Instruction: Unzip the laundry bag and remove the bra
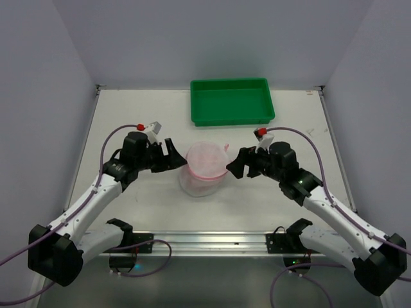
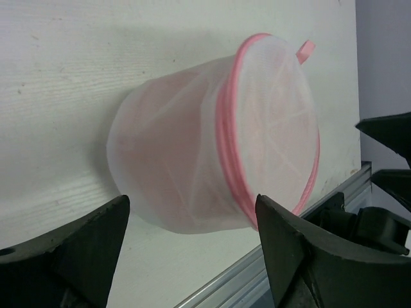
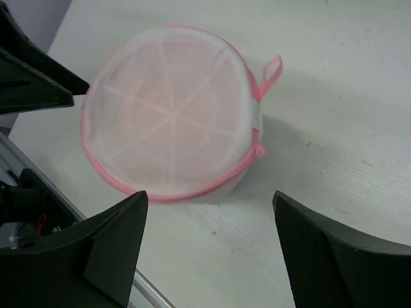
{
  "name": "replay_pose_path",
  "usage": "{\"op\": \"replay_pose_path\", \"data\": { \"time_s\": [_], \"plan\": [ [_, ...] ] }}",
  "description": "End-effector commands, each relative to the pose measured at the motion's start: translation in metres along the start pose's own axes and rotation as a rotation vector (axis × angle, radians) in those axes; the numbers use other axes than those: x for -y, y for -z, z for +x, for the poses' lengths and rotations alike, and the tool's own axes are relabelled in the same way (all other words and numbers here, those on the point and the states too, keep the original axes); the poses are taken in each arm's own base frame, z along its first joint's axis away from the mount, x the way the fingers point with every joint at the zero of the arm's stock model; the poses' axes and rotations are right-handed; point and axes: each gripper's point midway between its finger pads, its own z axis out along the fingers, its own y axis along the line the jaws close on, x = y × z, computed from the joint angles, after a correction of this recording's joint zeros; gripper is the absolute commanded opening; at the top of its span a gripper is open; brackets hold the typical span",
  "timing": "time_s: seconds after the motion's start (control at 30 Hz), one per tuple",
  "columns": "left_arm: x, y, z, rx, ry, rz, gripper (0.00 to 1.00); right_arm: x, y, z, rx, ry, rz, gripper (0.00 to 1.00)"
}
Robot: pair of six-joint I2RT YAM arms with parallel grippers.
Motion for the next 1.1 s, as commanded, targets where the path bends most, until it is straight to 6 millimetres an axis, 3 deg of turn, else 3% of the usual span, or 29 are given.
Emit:
{"op": "replay_pose_path", "data": {
  "time_s": [0.0, 0.17, 0.3, 0.33, 0.4, 0.43, 0.47, 0.53, 0.57, 0.6, 0.67, 0.8, 1.07],
  "plan": [
    [0.010, 0.014, -0.029, 0.112, 0.025, -0.016, 0.83, -0.013, 0.024, -0.029, 0.100, 0.057, -0.017, 0.81],
    [0.015, 0.014, -0.036, 0.133, 0.035, -0.001, 0.77, -0.037, 0.032, -0.046, 0.141, 0.082, -0.067, 0.81],
    [0.006, 0.007, -0.024, 0.106, 0.069, -0.013, 0.68, -0.059, 0.019, -0.054, 0.131, 0.138, -0.066, 0.80],
    [-0.002, 0.003, -0.015, 0.091, 0.080, -0.026, 0.66, -0.067, 0.019, -0.063, 0.139, 0.153, -0.067, 0.80],
    [-0.012, 0.002, -0.009, 0.097, 0.098, -0.054, 0.65, -0.077, 0.002, -0.055, 0.095, 0.180, -0.057, 0.79],
    [-0.022, -0.001, -0.001, 0.086, 0.109, -0.080, 0.63, -0.086, 0.000, -0.063, 0.105, 0.186, -0.068, 0.78],
    [-0.028, -0.003, 0.003, 0.086, 0.112, -0.100, 0.63, -0.089, -0.011, -0.057, 0.080, 0.197, -0.051, 0.78],
    [-0.045, -0.007, 0.009, 0.093, 0.121, -0.155, 0.62, -0.095, -0.018, -0.063, 0.083, 0.198, -0.029, 0.77],
    [-0.054, -0.011, 0.019, 0.071, 0.129, -0.175, 0.62, -0.097, -0.030, -0.054, 0.049, 0.206, -0.012, 0.77],
    [-0.058, -0.016, 0.023, 0.059, 0.137, -0.181, 0.61, -0.100, -0.033, -0.062, 0.064, 0.205, 0.008, 0.76],
    [-0.068, -0.023, 0.038, 0.023, 0.157, -0.192, 0.61, -0.106, -0.041, -0.055, 0.033, 0.212, 0.020, 0.75],
    [-0.066, -0.035, 0.054, -0.031, 0.200, -0.132, 0.61, -0.108, -0.067, -0.040, -0.021, 0.240, 0.076, 0.73],
    [-0.048, -0.049, 0.058, -0.027, 0.244, -0.006, 0.53, -0.113, -0.093, -0.017, -0.097, 0.240, 0.121, 0.65]
  ]
}}
